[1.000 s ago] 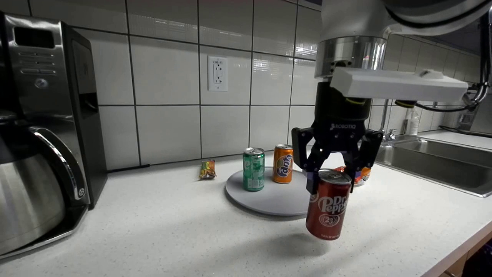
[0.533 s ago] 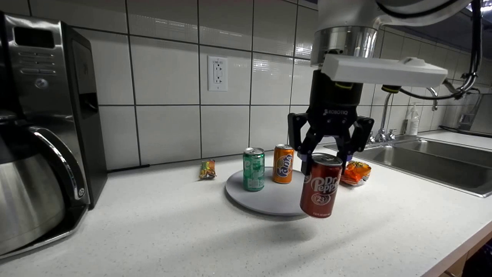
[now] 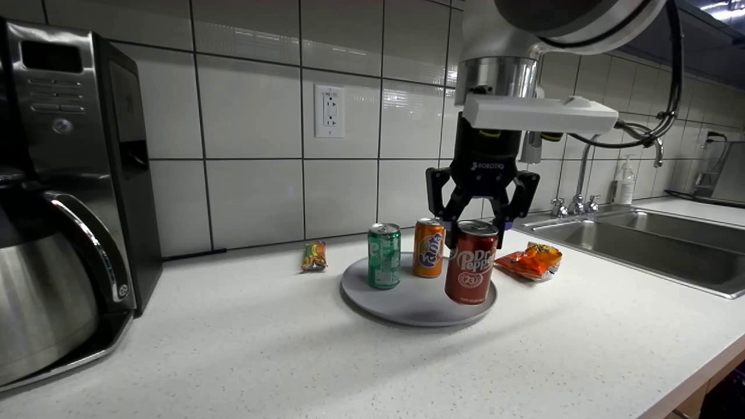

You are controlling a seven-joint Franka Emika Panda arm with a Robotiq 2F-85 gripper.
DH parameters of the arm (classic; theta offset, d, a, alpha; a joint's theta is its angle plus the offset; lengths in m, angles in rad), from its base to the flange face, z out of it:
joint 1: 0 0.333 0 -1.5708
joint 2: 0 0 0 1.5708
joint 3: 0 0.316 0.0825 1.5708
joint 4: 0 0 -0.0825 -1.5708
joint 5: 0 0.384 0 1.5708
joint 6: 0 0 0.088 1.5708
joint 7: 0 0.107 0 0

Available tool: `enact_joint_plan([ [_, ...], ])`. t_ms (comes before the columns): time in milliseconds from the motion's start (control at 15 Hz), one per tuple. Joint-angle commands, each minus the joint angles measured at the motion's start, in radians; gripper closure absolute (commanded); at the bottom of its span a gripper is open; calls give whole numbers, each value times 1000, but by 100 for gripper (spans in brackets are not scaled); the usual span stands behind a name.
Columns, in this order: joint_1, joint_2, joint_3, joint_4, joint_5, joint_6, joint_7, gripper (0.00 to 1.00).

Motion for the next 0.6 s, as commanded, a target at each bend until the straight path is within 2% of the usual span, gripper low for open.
enact_joint_plan([
  [0,-9,85,-18,112,-37,-48,-13,62],
  [533,9,219,-66,237,-30,-50,-29,62],
])
